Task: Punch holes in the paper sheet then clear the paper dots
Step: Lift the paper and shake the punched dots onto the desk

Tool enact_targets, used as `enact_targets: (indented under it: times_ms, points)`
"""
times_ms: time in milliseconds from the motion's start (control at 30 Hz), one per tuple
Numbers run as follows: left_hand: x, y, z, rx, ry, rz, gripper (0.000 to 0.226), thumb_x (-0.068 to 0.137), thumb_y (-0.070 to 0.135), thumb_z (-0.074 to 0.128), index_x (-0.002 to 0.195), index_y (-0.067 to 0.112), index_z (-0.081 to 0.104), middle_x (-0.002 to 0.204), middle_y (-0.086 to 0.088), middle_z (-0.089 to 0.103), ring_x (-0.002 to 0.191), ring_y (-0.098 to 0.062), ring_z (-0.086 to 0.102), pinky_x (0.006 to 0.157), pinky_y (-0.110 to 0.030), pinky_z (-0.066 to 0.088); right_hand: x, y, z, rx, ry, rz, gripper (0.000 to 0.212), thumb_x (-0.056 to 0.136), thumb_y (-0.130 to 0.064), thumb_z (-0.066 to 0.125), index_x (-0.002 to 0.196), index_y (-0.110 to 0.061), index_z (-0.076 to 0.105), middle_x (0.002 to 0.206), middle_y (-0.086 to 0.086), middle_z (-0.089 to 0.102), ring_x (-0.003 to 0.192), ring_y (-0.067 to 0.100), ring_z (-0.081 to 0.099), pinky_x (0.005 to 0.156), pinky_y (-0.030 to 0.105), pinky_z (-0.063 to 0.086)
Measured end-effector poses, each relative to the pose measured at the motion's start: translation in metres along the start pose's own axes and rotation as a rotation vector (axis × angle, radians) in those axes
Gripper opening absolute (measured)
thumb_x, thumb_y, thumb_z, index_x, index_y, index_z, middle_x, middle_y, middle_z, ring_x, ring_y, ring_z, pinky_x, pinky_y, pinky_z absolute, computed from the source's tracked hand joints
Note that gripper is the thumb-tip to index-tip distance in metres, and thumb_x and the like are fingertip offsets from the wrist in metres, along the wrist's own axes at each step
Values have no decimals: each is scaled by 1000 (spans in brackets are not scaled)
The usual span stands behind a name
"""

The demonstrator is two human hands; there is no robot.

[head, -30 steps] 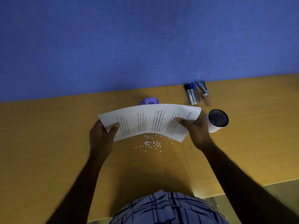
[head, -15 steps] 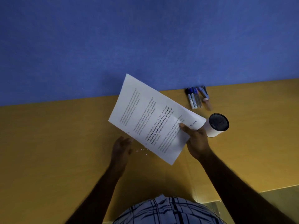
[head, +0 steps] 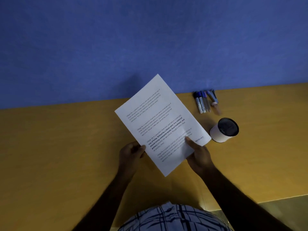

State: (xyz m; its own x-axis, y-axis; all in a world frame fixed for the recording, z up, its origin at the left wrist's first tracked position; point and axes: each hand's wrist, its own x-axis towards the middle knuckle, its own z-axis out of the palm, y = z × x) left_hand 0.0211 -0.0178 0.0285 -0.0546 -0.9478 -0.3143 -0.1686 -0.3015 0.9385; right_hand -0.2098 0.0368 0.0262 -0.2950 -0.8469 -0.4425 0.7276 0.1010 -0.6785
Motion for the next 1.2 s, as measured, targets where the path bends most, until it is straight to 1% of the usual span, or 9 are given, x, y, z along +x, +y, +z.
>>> enact_targets:
  times_ms: [100, 200, 400, 533, 633, 733, 933, 1067, 1200]
  points:
    - [-2, 1, -5, 73, 0, 42, 4, 85, 13, 71, 82, 13, 72, 74, -8, 72, 71, -21, 67, 72, -45, 57, -2, 6, 0, 3, 0, 19, 46, 91, -3, 59, 135, -7, 49, 130, 20, 61, 114, 40, 61, 86, 57, 54]
    - [-2, 0, -10, 143, 9, 85, 4, 86, 15, 71, 82, 15, 72, 69, 3, 70, 63, -5, 64, 62, -27, 52, -4, 13, -2, -20, 7, 56, 48, 89, -4, 61, 135, -9, 49, 129, 19, 62, 115, 42, 61, 88, 58, 53]
    - [-1, -2, -31, 128, -31, 79, 12, 89, 13, 67, 90, 25, 70, 86, 9, 73, 78, -2, 68, 70, -23, 53, -1, 19, -9, -113, 32, 131, 45, 89, -10, 64, 132, -4, 53, 128, 18, 64, 116, 42, 60, 97, 55, 50]
    - [4, -6, -66, 129, -57, 67, 22, 91, 9, 63, 95, 30, 67, 94, 8, 74, 86, -8, 70, 75, -29, 56, 5, 13, -6, -366, 77, 206, 35, 77, -17, 76, 109, -8, 63, 104, 18, 68, 89, 33, 64, 76, 44, 53]
    - [7, -14, -98, 148, -81, 65, 27, 92, 2, 59, 98, 28, 68, 94, 8, 76, 88, -14, 71, 73, -28, 57, 7, 23, 8, -622, 8, 270, 31, 82, -16, 74, 112, -16, 65, 94, 9, 74, 80, 23, 70, 60, 32, 55]
    - [10, -23, -130, 165, -67, 62, 28, 92, -3, 57, 100, 21, 67, 97, -2, 74, 89, -24, 68, 80, -45, 54, 7, 42, 29, -825, -132, 299, 14, 89, -9, 67, 103, -12, 64, 74, -1, 72, 59, 9, 68, 47, 23, 50]
    - [15, -43, -181, 319, 10, 50, 23, 93, -2, 56, 99, 19, 63, 98, -11, 70, 86, -29, 65, 76, -46, 52, 4, 90, 69, -1197, -320, 240, 9, 92, -3, 59, 87, -9, 63, 84, 13, 70, 69, 23, 67, 63, 36, 56]
    - [24, -58, -206, 614, 66, 19, 26, 96, 8, 54, 120, 8, 62, 113, -13, 68, 89, -25, 61, 75, -35, 46, 4, 120, 85, -1234, -318, 252, 4, 91, -3, 60, 93, -4, 64, 93, 20, 71, 72, 27, 68, 66, 39, 58]
    - [34, -65, -217, 728, 148, -29, 34, 95, 10, 55, 129, 11, 59, 119, -13, 67, 96, -29, 62, 77, -33, 43, 7, 142, 97, -1241, -278, 287, 13, 89, -3, 61, 99, 5, 65, 96, 22, 72, 73, 28, 70, 65, 38, 59]
